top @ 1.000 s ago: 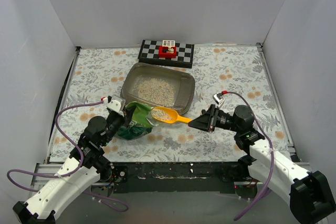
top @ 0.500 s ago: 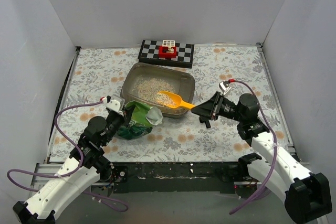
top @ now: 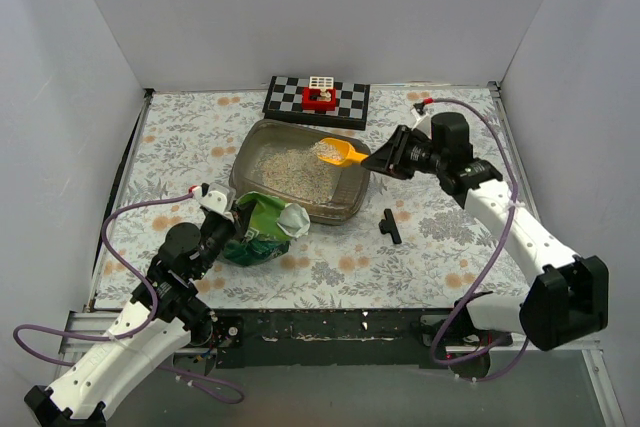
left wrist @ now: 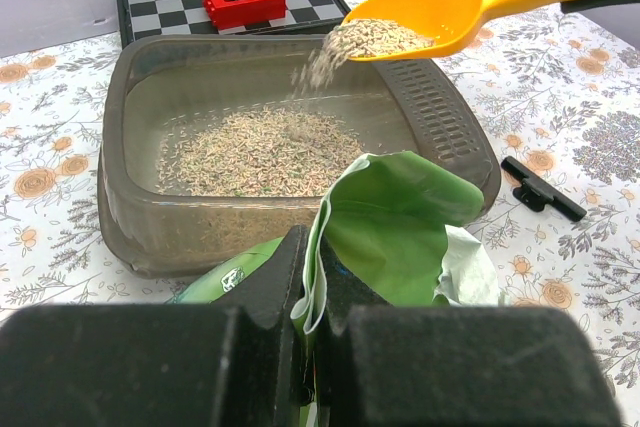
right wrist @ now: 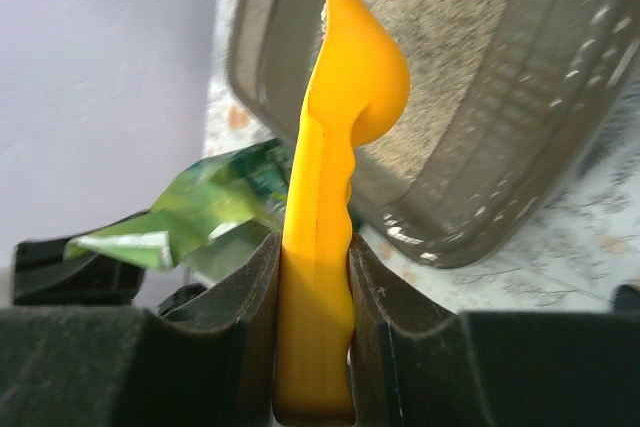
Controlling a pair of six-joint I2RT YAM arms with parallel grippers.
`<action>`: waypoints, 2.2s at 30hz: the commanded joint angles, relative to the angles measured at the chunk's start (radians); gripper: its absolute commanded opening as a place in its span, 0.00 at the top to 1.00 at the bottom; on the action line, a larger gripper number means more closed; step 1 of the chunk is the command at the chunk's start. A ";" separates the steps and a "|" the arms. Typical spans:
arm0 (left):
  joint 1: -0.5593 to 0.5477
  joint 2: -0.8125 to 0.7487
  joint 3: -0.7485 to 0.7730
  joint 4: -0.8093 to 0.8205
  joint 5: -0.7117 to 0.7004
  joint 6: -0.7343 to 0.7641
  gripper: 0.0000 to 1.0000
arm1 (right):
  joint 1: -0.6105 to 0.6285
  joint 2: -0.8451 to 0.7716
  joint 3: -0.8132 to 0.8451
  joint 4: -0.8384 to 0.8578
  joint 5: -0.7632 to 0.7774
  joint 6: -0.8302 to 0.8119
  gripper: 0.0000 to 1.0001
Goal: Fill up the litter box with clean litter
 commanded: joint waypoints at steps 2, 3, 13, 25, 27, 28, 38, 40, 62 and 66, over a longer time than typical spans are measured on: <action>-0.003 -0.006 0.008 0.002 0.004 -0.005 1.00 | 0.013 0.104 0.210 -0.328 0.203 -0.283 0.99; -0.003 -0.006 0.008 0.004 0.005 -0.007 1.00 | 0.020 0.118 0.246 -0.364 0.230 -0.305 0.99; -0.003 0.006 0.008 -0.001 0.011 -0.007 1.00 | 0.247 0.282 0.635 -0.718 0.502 -0.520 0.99; -0.003 0.017 0.008 0.001 0.022 -0.007 1.00 | 0.396 0.197 0.792 -0.904 0.601 -0.531 0.99; -0.001 0.020 0.008 -0.001 0.027 -0.008 1.00 | 0.396 0.137 0.752 -0.890 0.515 -0.526 0.99; -0.003 0.022 0.008 0.001 0.028 -0.008 1.00 | 0.396 0.115 0.728 -0.889 0.451 -0.525 0.99; -0.001 0.028 0.008 -0.001 0.022 -0.007 1.00 | 0.398 -0.018 0.482 -0.764 0.133 -0.465 0.99; -0.001 0.028 0.009 -0.001 0.024 -0.008 1.00 | 0.401 -0.024 0.447 -0.728 0.126 -0.456 0.99; -0.001 0.023 0.008 0.002 0.025 -0.005 1.00 | 0.481 0.262 0.448 -0.554 0.030 -0.416 0.99; -0.001 0.022 0.008 0.002 0.025 -0.005 1.00 | 0.493 0.337 0.476 -0.572 0.036 -0.423 0.99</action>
